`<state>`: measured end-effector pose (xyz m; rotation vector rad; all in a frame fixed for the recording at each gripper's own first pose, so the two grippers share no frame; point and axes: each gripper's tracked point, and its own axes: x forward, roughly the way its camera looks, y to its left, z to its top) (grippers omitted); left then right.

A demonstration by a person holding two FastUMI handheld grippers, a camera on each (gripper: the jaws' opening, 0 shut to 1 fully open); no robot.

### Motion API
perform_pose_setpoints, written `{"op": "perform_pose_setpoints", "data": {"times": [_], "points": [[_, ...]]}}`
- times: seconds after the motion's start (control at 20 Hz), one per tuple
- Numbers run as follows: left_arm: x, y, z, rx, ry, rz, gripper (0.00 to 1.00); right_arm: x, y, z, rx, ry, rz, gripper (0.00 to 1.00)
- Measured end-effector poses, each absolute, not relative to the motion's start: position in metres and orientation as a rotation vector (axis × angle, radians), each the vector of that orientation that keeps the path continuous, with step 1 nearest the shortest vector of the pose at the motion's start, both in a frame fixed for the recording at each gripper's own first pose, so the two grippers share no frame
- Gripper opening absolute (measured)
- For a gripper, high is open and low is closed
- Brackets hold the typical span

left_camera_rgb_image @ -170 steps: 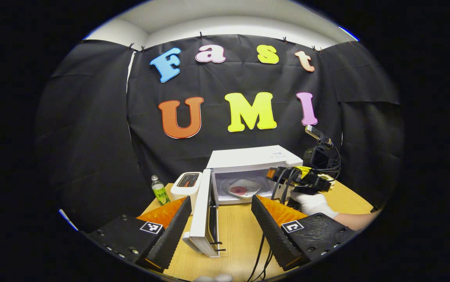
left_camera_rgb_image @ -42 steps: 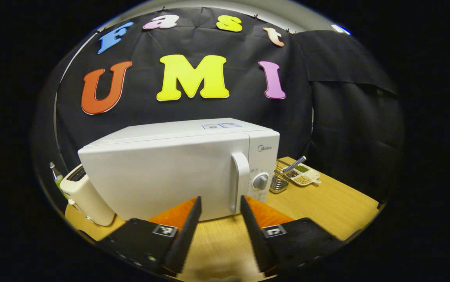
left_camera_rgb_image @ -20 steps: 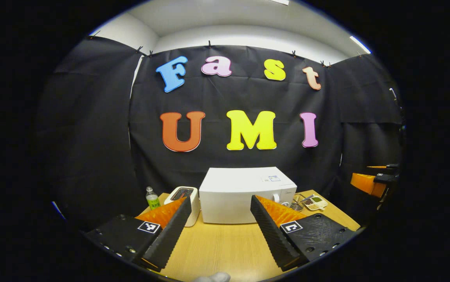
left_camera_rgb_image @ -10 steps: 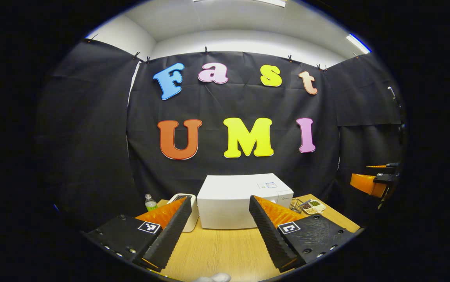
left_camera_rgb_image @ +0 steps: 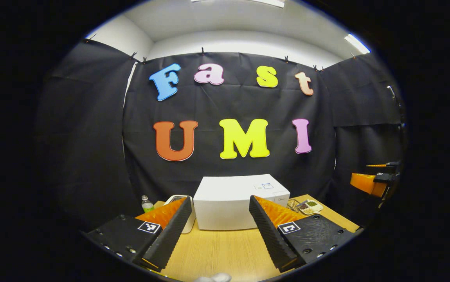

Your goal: Open the microwave oven with the left hand, put the food in, and close the microwave oven.

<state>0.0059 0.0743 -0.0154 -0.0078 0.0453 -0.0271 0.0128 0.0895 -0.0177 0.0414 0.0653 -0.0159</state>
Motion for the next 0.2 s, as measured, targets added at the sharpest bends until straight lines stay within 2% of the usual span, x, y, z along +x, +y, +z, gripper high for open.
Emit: {"op": "perform_pose_setpoints", "data": {"times": [0.05,0.1,0.15,0.2], "points": [[0.006,0.0751,-0.0154,-0.007,0.043,-0.029,0.93,0.0133,0.0896,-0.0175,0.041,0.065,-0.017,1.0],[0.0063,0.0741,-0.0166,-0.005,0.045,-0.031,0.93,0.0132,0.0889,-0.0166,0.04,0.062,-0.021,0.92],[0.0064,0.0742,-0.0165,-0.005,0.045,-0.031,0.93,0.014,0.089,-0.0156,0.039,0.06,-0.023,0.92],[0.0061,0.0745,-0.0166,-0.006,0.045,-0.033,0.93,0.0137,0.0894,-0.0157,0.04,0.06,-0.025,1.0]]}}
